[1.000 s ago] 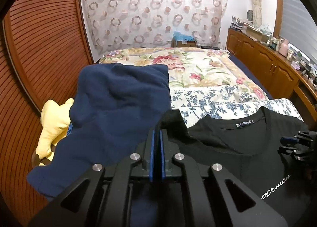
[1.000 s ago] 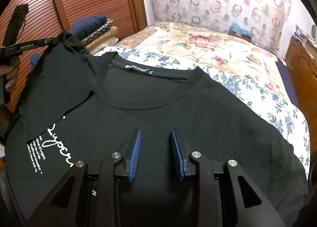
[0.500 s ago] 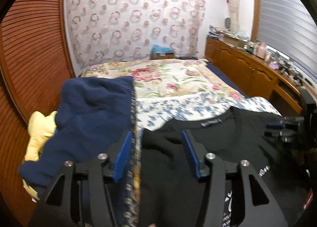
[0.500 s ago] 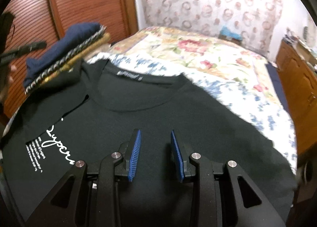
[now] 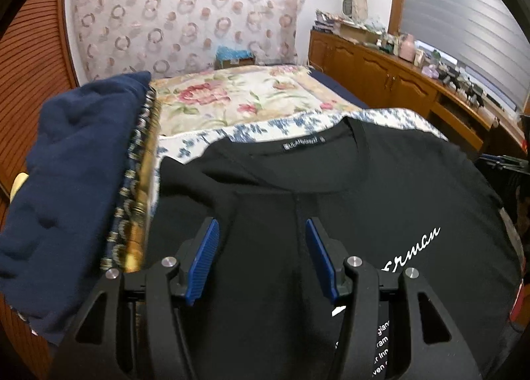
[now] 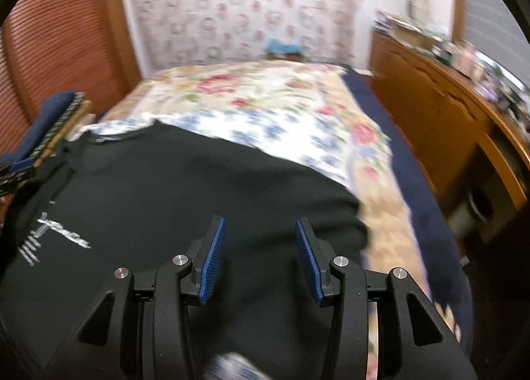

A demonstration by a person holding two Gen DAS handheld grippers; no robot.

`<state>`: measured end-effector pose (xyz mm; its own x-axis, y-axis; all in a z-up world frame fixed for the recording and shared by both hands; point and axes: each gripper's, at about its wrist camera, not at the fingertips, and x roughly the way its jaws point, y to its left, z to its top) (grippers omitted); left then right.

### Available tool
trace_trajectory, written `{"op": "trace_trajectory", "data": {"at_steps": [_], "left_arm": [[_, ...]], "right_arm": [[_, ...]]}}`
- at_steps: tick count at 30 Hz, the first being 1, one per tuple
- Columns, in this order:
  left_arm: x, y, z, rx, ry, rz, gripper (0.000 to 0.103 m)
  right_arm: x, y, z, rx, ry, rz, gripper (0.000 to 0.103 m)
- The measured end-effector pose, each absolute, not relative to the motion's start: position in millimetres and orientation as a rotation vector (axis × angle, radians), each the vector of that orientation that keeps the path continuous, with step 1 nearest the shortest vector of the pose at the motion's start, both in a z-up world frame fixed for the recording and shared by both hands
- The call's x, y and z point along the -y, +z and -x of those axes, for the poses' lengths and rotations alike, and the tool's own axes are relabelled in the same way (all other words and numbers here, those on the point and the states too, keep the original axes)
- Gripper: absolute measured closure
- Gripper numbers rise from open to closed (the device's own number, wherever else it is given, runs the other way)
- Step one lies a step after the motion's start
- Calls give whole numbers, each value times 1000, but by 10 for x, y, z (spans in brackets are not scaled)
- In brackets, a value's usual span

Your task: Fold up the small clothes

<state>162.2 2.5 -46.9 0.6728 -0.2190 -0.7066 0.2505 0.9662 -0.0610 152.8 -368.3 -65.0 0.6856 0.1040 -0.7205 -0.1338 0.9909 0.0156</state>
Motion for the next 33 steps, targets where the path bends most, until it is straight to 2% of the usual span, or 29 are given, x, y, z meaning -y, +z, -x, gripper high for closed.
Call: {"op": "trace_trajectory", "data": {"at_steps": [7,15,18,20,24,29,33], "left_arm": [[108,-672,-1650,-863,-278,-80,49],[129,-727,-1634,-882,-292,-91,49],[115,-724,-1628,-878,-298,-80,47],[139,-727,-1652,-883,-315,-80,38],[261,-751,-1655,-891,-333,-139,25],[270,-749,-1660,-895,-336,-137,21],[270,-749,-1662,-895,-335,-138,21]], "right_arm": [[4167,-812,-1350,-859,33,-29,59],[4250,-916,-1328,-902,72,-111,59],[4246,-921,-1310,-910,93,-140,59],[4249,-920,-1277,-914,114,-155,60],[4201,-897,-1225,-903,107,-128,70],[4119,-847,-1207,-878,44,-13,97],[4050,-752,-1184,-839,63,22,101]]}}
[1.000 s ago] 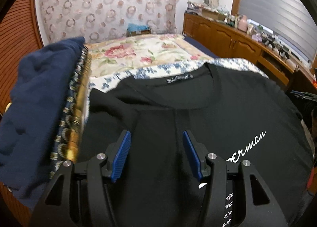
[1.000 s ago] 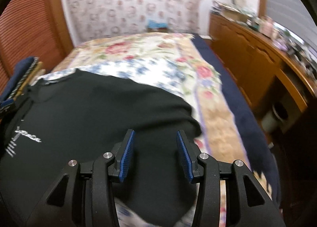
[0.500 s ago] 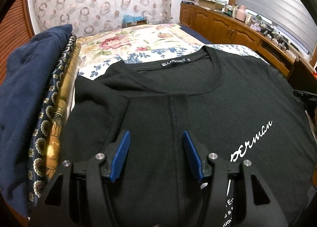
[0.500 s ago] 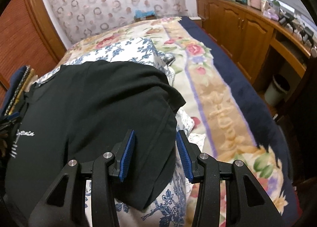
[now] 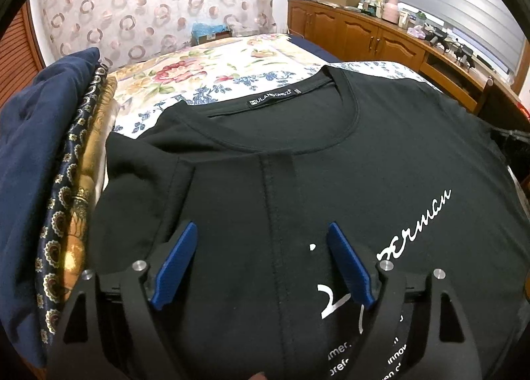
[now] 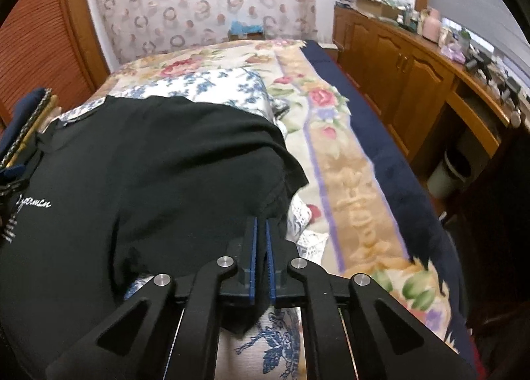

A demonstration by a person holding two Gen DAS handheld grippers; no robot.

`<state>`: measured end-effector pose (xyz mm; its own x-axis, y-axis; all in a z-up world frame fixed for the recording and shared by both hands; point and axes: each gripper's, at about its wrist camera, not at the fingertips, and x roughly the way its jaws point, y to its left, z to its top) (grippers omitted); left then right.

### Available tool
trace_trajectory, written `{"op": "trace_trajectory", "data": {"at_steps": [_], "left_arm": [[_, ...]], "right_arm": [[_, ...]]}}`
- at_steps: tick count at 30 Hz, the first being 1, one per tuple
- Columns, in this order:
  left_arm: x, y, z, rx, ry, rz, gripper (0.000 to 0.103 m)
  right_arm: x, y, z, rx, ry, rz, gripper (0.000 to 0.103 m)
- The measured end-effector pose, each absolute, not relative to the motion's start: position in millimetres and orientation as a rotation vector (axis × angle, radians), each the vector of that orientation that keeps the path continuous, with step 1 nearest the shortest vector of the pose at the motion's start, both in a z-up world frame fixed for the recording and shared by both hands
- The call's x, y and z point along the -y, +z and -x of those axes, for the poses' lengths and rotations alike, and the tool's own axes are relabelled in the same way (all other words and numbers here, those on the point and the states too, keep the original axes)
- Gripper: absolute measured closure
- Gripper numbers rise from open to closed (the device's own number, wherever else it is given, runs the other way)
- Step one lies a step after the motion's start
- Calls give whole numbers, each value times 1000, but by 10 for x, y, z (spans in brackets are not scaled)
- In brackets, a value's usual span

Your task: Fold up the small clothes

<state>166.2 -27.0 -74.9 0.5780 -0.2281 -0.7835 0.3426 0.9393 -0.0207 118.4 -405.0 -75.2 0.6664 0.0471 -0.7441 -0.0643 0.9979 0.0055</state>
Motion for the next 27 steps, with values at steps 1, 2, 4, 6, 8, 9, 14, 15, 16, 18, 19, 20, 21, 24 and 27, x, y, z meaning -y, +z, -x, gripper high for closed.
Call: {"op": "trace_trajectory", "data": {"at_steps": [1,2,4,6,8,9,14,15,16,18,19,20,21,24,27], "left_arm": [[272,-749,-1660,-895,-333,-140,20],[272,-750,-1658,-894,-333,-140,20],[274,-751,-1658,-895,-333,-139,20],[276,-751,-1658,-895,-333,-140,20],[274,-752,-1662,-894,-334,-140,20],[276,-751,-1658,-894,-334,-140,20],[276,-751,-1655,-894,-333,-140,20],[273,-751,-1662,-894,-333,-140,20],[273,-751,-1660,-894,-334,-140,20],[274,-752,-1661,-894,-333,-140,20],[275,-751,-1658,-894,-334,-140,20],[275,-751,-1661,-894,-335,-140,20],[274,-749,-1655,-893,-337,-140,20],[260,-743,-1655,-890,-328,-144,20],[224,-709,-1636,-868,-301,-143,20]], "right_arm": [[4028,-712,-1186,-822,75,19,101],[3995,-645,-1187,-799,92,15,101],[3893,-520,-1205,-759,130,18,101],[3738,-397,-1237,-724,185,25,101],[3515,-289,-1274,-696,253,36,101],[3402,-258,-1294,-688,286,38,101],[2876,-349,-1368,-719,457,38,101],[2768,-424,-1388,-743,487,34,101],[2703,-480,-1378,-756,499,35,101],[2569,-626,-1398,-800,526,41,101],[2523,-688,-1390,-817,535,40,101],[2487,-757,-1384,-835,545,39,101],[2469,-818,-1378,-852,552,45,101],[2449,-895,-1351,-874,537,52,98],[2529,-811,-1356,-864,525,38,84]]}}
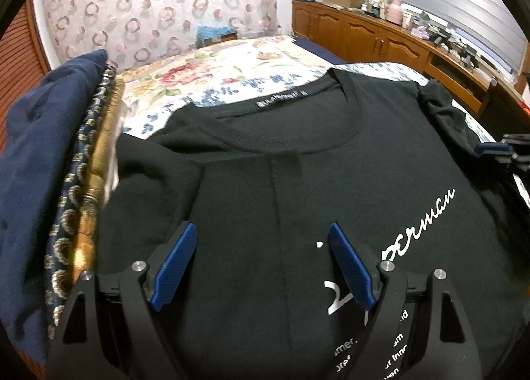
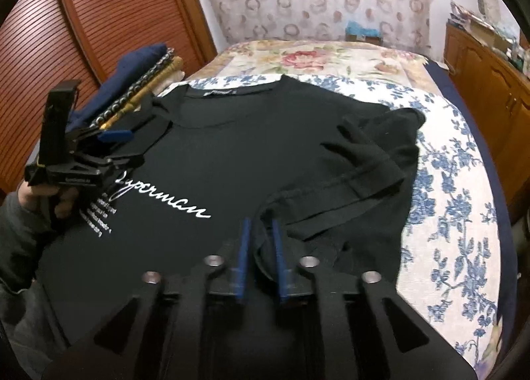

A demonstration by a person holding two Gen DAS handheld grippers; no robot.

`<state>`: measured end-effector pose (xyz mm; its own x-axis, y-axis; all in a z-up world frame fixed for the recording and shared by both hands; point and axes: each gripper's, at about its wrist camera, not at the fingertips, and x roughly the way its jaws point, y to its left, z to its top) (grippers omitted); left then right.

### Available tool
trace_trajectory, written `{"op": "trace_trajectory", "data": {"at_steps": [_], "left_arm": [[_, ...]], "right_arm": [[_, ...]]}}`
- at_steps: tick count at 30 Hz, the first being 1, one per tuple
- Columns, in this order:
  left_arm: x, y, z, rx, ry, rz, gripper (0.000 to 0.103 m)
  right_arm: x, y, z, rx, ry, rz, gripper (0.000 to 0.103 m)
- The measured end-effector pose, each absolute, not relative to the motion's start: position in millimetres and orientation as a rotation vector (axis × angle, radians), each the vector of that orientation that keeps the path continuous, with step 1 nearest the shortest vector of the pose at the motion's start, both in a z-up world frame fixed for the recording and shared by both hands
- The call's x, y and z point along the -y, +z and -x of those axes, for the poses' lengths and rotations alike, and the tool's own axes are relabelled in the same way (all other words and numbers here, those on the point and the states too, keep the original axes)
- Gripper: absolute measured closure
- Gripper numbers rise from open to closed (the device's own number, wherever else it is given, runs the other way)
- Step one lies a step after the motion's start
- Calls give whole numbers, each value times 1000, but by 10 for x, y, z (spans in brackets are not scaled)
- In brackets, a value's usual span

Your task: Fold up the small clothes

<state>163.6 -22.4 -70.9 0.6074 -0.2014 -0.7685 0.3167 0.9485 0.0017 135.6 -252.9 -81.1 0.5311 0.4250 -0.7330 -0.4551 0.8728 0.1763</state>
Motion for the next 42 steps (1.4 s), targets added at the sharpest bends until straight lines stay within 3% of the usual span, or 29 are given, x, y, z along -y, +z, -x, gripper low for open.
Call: {"op": "trace_trajectory", "data": {"at_steps": [2,4,10,18,20,26,34,37,42], "left_arm": [[196,-671,-1610,-849,-294,-129,20],[169,-636,-1586,-835,-291,-117,20],[94,-481,-1527,-788,-276,-75,20],[27,-430,-1498,-774,-258,-58,20],[9,-428,-1475,-771,-251,-56,20],[-45,-412,-1420,-763,-236,-42,20],[-95,-374,-1313,-749,-225,-32,20],[-112,-379,-1272,-749,-221,-30,20],[-139,-382,-1217,-742,-221,-23,20]], "right_arm": [[2617,-690,-1379,-834,491,38,75],[2733,-575,-1424,-803,467,27,74],[2931,-505,-1669,-796,374,79,73],[2925,-874,-1976,-900,360,128,74],[2888,-862,-1954,-887,389,139,94],[2623,-571,-1889,-811,508,153,100],[2061,-385,-1978,-772,574,220,100],[1982,-369,-2008,-771,559,216,86],[2049,-369,-1868,-773,546,215,85]]}}
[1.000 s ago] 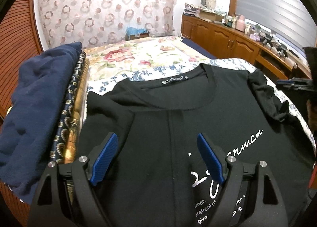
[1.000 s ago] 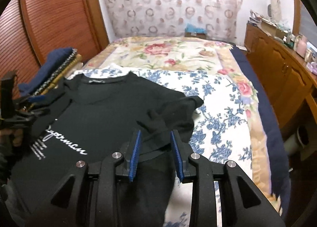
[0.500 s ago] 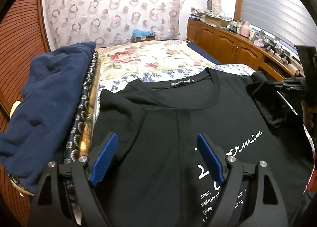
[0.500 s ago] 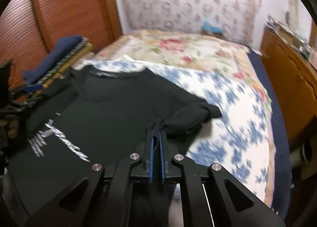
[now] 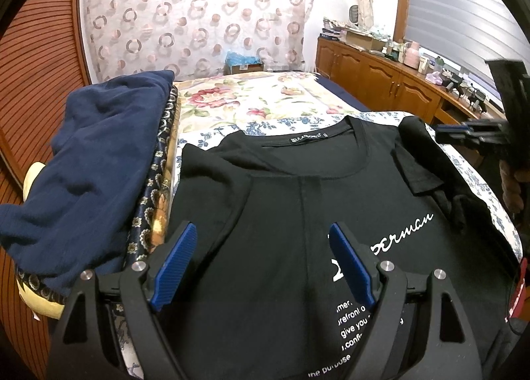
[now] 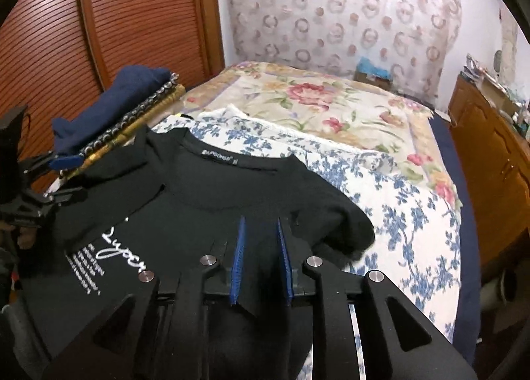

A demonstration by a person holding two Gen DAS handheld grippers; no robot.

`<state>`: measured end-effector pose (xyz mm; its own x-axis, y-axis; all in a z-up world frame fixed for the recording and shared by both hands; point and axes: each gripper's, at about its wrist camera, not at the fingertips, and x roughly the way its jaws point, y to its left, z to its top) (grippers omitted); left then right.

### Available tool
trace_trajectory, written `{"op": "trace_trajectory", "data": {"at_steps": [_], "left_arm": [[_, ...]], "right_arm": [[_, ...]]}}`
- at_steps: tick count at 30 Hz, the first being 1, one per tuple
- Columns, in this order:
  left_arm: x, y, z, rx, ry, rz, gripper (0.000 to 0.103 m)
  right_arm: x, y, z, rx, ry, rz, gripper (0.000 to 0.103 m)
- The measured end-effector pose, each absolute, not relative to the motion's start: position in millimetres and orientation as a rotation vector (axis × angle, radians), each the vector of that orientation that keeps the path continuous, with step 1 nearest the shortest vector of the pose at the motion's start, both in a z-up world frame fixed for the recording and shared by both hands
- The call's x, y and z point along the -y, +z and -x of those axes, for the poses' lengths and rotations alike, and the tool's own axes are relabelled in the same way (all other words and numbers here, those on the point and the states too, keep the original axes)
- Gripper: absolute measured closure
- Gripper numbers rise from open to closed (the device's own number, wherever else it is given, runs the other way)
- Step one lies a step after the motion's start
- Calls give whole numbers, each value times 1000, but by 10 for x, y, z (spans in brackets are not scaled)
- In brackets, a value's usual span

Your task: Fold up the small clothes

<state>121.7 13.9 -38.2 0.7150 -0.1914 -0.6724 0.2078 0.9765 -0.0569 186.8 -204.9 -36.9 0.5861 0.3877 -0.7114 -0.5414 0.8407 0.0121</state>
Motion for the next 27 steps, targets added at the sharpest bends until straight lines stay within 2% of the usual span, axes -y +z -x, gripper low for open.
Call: {"op": "trace_trajectory", "data": {"at_steps": [4,8,13,16,19,27], "left_arm": [[-126,-368,-1142,-728,-223,-19,20],[-106,-352,-1049,-717,-230,-16,20],[-50,-347,-857,-701,-238,-20,20],[-21,-337,-762,-690,-241,-16,20],[25,-315,-707,-682,-248,-13,20],[379,-243,-809,-657,-307,-27,20]], "right_arm": [[2115,-478,-1663,-805,550,234,85],[2120,-692,-1489,-863,553,255,76],[2132,-910,-1300,-927,574,266,75],[2180,-939,-1164,-929,591,270,75],[2247,-938,-1029,-931,601,278,85],[2610,-887,-699,-890,553,238,85]]}}
